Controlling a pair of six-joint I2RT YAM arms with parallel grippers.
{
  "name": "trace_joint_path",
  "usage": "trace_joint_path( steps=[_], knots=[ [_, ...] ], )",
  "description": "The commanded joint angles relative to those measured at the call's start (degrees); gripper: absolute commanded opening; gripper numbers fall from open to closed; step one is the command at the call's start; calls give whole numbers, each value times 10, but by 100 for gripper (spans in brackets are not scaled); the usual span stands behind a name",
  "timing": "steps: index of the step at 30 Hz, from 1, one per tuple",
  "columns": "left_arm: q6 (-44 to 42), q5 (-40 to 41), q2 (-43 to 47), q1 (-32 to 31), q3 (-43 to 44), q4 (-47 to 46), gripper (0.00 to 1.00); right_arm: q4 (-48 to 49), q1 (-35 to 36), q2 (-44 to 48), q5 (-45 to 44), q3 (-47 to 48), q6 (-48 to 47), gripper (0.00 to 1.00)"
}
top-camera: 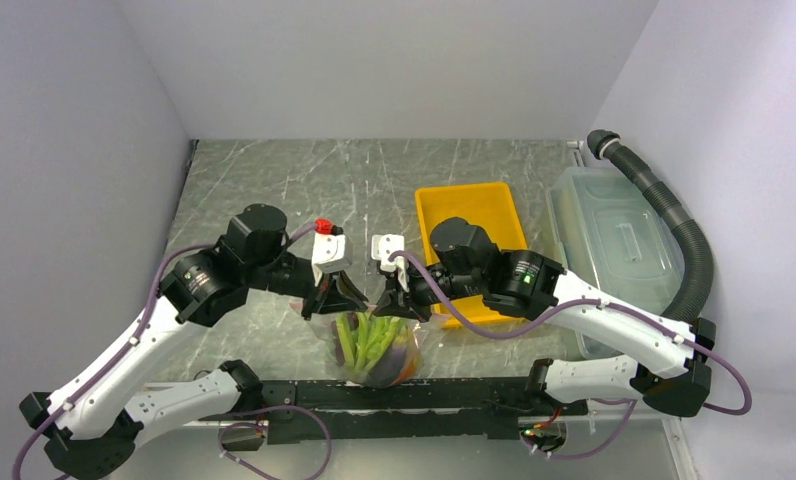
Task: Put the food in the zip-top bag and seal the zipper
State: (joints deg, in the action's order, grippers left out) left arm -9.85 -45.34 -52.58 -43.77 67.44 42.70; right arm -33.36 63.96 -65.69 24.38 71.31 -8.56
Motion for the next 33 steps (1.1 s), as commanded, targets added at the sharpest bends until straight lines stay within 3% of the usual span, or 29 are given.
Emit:
trace_joint_path(
  steps=[1, 33],
  knots=[
    [-17, 6, 15, -2, 2, 3, 0, 30, 3, 9, 3, 25, 3, 0],
    [39, 185, 174, -3, -6, 47, 0, 5, 2, 95, -82, 0, 5, 0]
  ],
)
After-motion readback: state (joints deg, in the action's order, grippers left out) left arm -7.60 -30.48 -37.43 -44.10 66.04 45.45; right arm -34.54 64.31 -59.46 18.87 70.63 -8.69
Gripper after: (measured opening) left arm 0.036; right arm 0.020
